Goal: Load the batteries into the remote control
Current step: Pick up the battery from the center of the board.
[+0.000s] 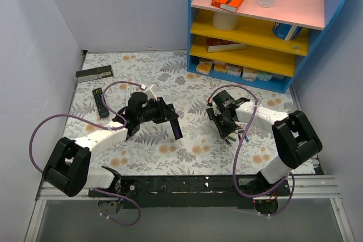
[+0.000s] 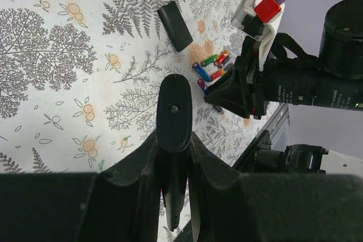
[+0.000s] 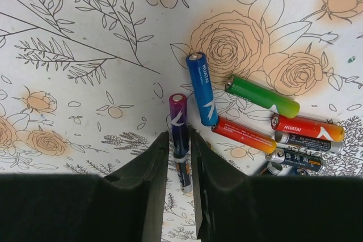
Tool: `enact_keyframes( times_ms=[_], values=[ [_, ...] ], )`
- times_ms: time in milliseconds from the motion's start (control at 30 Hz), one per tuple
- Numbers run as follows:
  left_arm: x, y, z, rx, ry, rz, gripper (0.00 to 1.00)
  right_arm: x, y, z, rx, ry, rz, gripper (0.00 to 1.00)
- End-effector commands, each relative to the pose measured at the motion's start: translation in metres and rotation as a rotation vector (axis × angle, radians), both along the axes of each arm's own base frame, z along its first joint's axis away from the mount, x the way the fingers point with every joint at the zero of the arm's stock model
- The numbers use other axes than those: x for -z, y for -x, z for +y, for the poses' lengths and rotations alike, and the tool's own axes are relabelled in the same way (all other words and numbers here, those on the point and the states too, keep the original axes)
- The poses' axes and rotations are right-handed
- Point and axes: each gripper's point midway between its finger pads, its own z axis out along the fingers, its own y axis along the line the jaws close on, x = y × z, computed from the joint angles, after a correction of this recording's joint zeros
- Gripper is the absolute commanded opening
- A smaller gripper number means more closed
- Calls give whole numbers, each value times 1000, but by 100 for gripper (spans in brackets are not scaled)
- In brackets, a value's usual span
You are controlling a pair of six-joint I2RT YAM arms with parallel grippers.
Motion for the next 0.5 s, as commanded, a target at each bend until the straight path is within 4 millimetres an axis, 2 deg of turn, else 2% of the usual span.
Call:
enact_keyframes(
  times_ms=[0,67,267,367,433,467],
  values=[
    [-25,0,-4,10,63,-53,0,8,3,-1,-13,33,2,29],
    [-24,1,-4,8,74,-48,0,9,2,-3,-23,56,-8,29],
    [-22,3,-7,2,116,-27,0,4,-1,3,-50,62,-39,15],
    [-21,4,-8,-4,140,-16,0,-11,-5,16,-69,9,-55,10],
    [-19,7,-7,-11,154,-11,0,-33,-11,30,-82,-51,-84,10],
    [-25,6,-8,-16,181,-22,0,-42,-11,37,-90,-82,-92,9]
  ],
)
